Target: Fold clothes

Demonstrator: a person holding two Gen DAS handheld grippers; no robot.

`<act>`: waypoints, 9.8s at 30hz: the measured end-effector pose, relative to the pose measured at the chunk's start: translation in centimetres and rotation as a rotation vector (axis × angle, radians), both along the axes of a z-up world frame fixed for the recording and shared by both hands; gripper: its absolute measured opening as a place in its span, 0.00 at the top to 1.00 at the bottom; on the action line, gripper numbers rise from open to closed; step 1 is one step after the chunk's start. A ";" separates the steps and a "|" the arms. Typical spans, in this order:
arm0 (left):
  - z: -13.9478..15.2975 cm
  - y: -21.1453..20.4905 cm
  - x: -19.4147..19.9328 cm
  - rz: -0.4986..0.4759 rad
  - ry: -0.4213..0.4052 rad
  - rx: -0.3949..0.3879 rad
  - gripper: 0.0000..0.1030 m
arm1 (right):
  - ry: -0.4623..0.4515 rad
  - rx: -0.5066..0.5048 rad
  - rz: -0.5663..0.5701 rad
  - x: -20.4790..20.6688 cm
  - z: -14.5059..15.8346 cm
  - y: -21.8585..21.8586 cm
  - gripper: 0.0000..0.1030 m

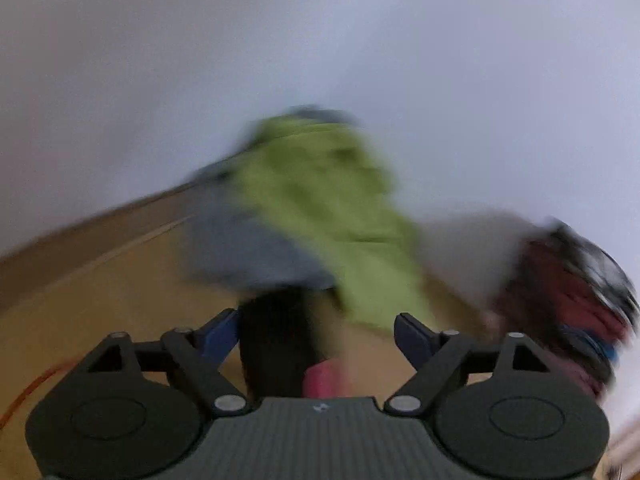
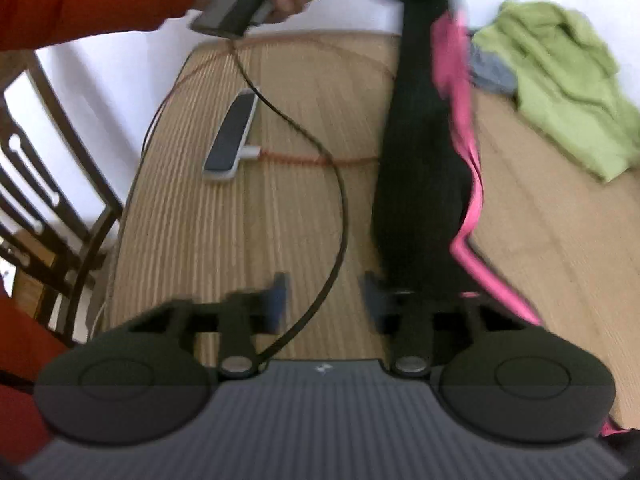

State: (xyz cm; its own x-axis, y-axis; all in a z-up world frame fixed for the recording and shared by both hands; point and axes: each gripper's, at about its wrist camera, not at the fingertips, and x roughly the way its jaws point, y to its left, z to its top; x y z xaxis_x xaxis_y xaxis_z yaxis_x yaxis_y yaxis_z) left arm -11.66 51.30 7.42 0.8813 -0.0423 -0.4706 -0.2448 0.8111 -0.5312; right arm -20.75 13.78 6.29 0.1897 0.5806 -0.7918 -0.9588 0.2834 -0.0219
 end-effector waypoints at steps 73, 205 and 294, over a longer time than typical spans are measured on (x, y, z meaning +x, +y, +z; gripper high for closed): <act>-1.8 -68.5 2.0 -0.785 0.319 0.421 0.22 | -0.053 0.268 -1.889 -5.8 -1.9 -72.9 0.33; 7.4 -35.0 -20.5 -0.413 -0.128 -0.373 1.00 | 0.397 1.457 -1.071 -20.3 8.5 -48.6 0.94; -1.9 -38.4 1.8 -0.404 0.455 0.179 0.21 | 0.276 0.468 -1.514 -4.1 -1.3 -52.0 0.20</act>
